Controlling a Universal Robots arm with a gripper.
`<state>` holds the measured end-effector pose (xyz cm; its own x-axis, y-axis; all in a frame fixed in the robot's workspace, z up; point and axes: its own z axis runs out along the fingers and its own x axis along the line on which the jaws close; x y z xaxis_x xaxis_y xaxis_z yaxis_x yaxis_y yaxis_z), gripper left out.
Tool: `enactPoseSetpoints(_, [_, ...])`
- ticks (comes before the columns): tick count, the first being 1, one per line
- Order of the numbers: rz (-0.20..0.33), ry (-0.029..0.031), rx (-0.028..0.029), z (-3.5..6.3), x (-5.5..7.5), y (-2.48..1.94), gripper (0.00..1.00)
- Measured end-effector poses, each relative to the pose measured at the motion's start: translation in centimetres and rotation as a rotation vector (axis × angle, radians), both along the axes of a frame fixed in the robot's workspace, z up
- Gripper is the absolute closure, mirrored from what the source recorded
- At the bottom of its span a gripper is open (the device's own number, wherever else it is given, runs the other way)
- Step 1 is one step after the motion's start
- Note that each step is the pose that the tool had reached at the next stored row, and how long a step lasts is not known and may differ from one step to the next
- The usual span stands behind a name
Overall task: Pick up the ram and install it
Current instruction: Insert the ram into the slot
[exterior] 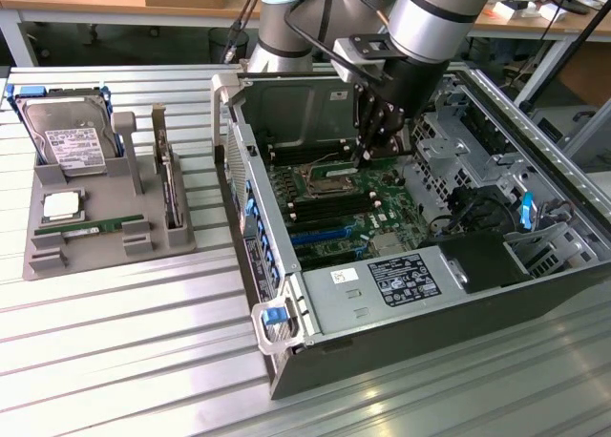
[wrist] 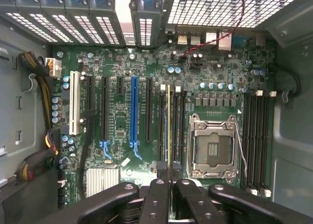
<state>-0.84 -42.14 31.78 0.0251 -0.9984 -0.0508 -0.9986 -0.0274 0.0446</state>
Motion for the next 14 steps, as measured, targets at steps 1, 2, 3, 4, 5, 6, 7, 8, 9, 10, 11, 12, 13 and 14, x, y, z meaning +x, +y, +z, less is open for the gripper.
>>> enactPoseSetpoints(1, [0.000,0.0000,0.0000,-0.07,0.00,0.00,0.88])
enactPoseSetpoints(2, [0.000,0.0000,-0.0001,-0.15,0.00,0.00,0.88])
enactPoseSetpoints(3, [0.000,0.0000,0.0000,-0.21,0.00,0.00,0.88])
enactPoseSetpoints(4, [0.000,0.0000,0.0000,-0.33,0.00,0.00,0.88])
enactPoseSetpoints(5, [0.000,0.0000,0.0000,-0.43,0.00,0.00,0.88])
enactPoseSetpoints(6, [0.000,0.0000,0.0000,-0.51,0.00,0.00,0.88])
enactPoseSetpoints(7, [0.000,0.0000,0.0000,-0.58,0.00,0.00,0.88])
enactPoseSetpoints(8, [0.000,-0.0001,0.0000,-0.62,0.00,0.00,0.88])
enactPoseSetpoints(9, [0.000,0.0000,0.0000,-0.68,0.00,0.00,0.88])
enactPoseSetpoints(10, [0.000,0.0000,0.0000,-0.75,0.00,0.00,0.88])
enactPoseSetpoints(11, [0.000,0.0000,0.0000,-0.83,0.00,0.00,0.88])
enactPoseSetpoints(12, [0.000,0.0000,-0.0001,-0.91,0.00,0.00,0.88])
enactPoseSetpoints(13, [0.000,0.0000,-0.0001,-0.97,0.00,0.00,0.88])
enactPoseSetpoints(14, [0.000,0.0000,0.0000,-1.01,0.00,0.00,0.88])
